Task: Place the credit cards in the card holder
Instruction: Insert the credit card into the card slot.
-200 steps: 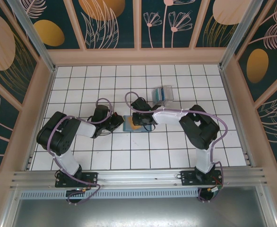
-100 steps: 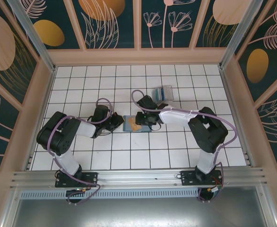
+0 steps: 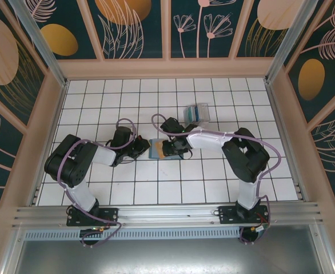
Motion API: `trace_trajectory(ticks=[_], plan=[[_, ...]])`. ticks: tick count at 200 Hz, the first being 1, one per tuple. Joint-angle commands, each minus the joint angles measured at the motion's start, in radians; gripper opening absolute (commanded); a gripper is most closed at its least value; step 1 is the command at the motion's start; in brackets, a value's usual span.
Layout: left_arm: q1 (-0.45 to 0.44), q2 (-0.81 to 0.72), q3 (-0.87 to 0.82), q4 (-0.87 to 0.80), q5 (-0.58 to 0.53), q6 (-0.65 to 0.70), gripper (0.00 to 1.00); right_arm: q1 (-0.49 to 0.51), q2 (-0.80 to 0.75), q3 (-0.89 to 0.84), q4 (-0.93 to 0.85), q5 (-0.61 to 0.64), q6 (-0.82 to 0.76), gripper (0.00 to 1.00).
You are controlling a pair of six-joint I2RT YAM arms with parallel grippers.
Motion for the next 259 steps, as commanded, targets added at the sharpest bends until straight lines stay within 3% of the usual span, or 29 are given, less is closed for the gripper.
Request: trace_trajectory(ticks=[1,40,72,83,146,259], plan=[[-0.008,0.042,0.01,-0.051,0.006,0.016,0.0,-0.017,0.024,0.016,-0.046,-0.026,0.017,0.31],[-0.009,0.047,0.002,-0.043,0.01,0.016,0.0,-0.051,0.027,-0.015,0.014,-0.207,0.058,0.31],[-0.008,0.055,-0.004,-0.026,0.012,0.01,0.0,-0.08,0.016,-0.039,0.07,-0.292,0.091,0.25],[-0.008,0.06,-0.003,-0.023,0.018,0.01,0.0,-0.089,0.006,-0.049,0.085,-0.298,0.101,0.26],[-0.009,0.062,-0.006,-0.019,0.018,0.012,0.0,-0.122,-0.054,-0.102,0.137,-0.314,0.126,0.02],[-0.008,0.071,-0.011,-0.021,0.026,0.009,0.0,-0.139,-0.151,-0.29,0.362,-0.315,0.282,0.0]])
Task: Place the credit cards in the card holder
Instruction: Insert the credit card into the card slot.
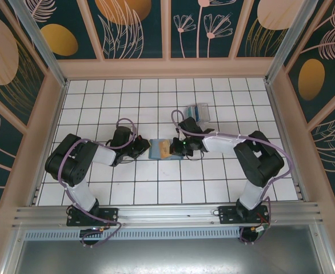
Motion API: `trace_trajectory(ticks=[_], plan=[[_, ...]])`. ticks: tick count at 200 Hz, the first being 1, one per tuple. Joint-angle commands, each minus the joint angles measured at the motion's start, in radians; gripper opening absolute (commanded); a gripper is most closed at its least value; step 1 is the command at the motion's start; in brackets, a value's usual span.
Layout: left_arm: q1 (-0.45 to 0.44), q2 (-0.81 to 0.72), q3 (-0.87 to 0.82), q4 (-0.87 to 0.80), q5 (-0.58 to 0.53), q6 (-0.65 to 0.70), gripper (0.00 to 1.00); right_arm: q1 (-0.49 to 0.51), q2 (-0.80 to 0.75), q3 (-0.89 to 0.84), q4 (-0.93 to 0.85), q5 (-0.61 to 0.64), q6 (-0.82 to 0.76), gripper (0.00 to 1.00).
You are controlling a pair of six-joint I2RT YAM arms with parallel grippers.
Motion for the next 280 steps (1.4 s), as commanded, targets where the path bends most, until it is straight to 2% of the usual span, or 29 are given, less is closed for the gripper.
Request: trace_trajectory(ticks=[1,69,105,192,228,254,280], plan=[[-0.014,0.059,-0.013,-0.036,0.004,0.009,0.0,-0.003,-0.016,-0.04,0.077,0.011,0.066,0.0],[-0.015,0.006,-0.013,-0.096,-0.054,0.048,0.0,0.01,-0.009,-0.104,0.215,0.063,0.174,0.0],[-0.014,0.012,-0.004,-0.099,-0.051,0.046,0.0,0.027,0.024,-0.101,0.238,0.047,0.199,0.0],[-0.016,0.036,-0.02,-0.013,-0.014,-0.044,0.0,0.072,0.029,-0.09,0.265,0.064,0.252,0.0],[-0.016,0.022,-0.018,-0.021,-0.017,-0.049,0.0,0.078,0.05,-0.074,0.268,0.045,0.242,0.1],[-0.016,0.023,-0.004,-0.042,-0.016,-0.044,0.0,0.085,0.048,-0.062,0.243,0.067,0.22,0.22],[-0.016,0.025,0.004,-0.044,-0.018,-0.054,0.0,0.091,0.041,-0.035,0.216,0.082,0.184,0.29]])
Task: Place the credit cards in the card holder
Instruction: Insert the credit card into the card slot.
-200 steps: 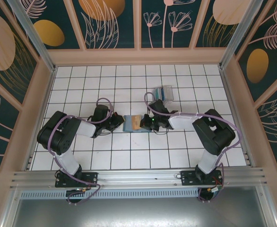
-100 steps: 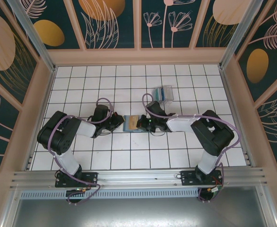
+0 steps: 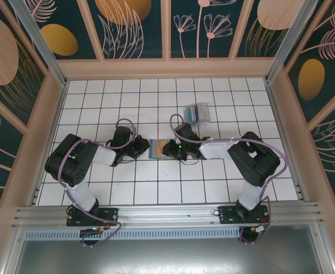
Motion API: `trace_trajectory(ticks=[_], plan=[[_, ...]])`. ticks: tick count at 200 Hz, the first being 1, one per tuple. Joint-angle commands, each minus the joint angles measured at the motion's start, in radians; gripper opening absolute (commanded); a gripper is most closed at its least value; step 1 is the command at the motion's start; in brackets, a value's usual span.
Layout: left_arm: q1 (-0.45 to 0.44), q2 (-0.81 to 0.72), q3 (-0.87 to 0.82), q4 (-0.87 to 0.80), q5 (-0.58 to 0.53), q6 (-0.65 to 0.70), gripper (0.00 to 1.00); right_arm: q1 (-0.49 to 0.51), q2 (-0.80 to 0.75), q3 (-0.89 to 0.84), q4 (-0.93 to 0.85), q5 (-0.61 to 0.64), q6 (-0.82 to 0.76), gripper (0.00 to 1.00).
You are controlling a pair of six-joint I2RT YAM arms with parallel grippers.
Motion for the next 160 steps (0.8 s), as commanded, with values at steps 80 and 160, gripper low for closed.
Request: trace_trajectory(ticks=[80,160], plan=[[-0.013,0.052,0.025,-0.039,0.012,-0.022,0.0,0.025,0.086,0.132,-0.105,0.025,-0.129,0.3],[-0.012,0.054,0.028,-0.051,0.02,-0.006,0.0,0.014,0.019,0.148,-0.186,0.089,-0.272,0.39]])
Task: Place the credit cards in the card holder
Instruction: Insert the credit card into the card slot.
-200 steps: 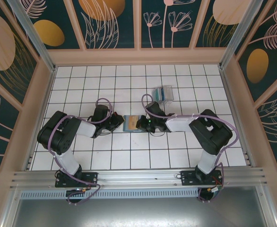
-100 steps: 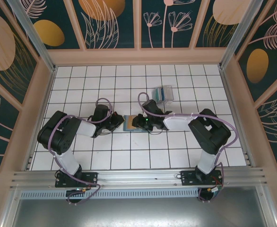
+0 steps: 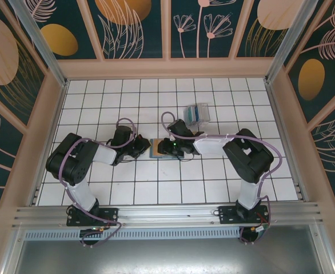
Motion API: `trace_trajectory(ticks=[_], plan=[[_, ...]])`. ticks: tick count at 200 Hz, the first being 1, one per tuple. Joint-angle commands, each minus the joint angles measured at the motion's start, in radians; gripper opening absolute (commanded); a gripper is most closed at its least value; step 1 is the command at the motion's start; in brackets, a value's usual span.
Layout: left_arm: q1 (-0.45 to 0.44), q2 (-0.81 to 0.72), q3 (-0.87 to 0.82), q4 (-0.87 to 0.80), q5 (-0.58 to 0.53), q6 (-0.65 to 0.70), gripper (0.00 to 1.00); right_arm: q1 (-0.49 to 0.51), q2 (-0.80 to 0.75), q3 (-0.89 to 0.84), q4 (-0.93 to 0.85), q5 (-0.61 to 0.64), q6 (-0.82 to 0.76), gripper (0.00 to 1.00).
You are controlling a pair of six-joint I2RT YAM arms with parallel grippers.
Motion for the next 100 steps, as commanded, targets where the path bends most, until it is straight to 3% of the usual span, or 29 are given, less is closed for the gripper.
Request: trace_trajectory(ticks=[1,100], plan=[[-0.014,0.038,0.008,-0.044,0.005,0.01,0.0,-0.002,-0.047,0.017,-0.069,0.057,-0.088,0.39],[-0.015,0.043,-0.023,0.018,0.018,-0.013,0.0,0.002,0.054,0.099,-0.072,0.027,-0.151,0.37]])
